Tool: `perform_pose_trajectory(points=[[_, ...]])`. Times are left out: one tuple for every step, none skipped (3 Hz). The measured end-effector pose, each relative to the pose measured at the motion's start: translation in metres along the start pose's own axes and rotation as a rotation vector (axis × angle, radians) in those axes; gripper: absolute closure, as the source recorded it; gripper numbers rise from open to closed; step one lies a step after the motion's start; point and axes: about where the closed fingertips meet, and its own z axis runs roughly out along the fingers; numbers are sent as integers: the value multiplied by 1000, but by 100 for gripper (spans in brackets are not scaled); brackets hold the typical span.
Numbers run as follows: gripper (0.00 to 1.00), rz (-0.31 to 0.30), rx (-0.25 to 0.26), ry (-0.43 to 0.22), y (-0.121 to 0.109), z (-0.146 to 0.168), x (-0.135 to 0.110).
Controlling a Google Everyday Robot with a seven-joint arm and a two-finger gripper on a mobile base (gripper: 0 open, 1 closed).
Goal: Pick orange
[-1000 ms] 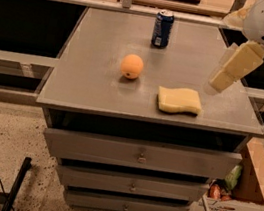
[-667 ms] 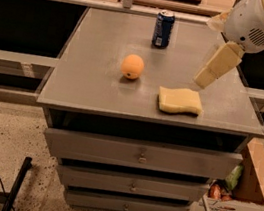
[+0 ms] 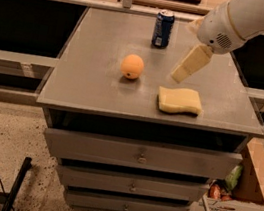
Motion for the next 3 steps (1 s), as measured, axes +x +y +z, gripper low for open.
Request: perform_pose_trajectory(points=[[0,2,-6,-35,-10,28,-4],[0,1,-11,-67,-20,56,-8],[0,12,-25,-91,-27,82,-13]])
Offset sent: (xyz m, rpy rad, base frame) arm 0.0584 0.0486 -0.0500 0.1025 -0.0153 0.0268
